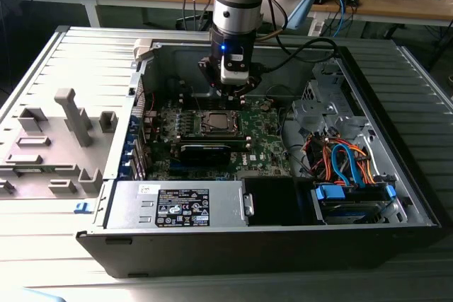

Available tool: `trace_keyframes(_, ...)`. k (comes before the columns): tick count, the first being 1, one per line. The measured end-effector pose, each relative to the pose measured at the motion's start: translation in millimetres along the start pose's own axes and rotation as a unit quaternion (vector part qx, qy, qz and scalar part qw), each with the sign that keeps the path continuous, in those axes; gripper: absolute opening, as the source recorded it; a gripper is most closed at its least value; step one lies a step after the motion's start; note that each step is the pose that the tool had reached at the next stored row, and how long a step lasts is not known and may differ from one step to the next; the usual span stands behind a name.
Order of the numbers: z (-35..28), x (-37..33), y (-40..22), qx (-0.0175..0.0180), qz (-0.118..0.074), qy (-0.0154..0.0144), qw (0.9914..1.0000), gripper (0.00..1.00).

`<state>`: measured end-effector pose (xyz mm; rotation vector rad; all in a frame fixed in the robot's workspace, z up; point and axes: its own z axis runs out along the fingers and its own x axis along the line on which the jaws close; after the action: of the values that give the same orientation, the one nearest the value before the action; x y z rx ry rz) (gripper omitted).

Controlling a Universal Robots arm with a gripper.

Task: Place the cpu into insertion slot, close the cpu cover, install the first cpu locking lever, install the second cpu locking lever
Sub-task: 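Install the first cpu locking lever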

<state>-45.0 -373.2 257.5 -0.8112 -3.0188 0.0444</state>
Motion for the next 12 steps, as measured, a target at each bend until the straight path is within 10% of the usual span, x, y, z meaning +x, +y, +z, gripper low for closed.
trace_keyframes(12, 0.0, 0.0, 0.0, 0.0001, -0.007, -0.0002, 0.99998, 0.11)
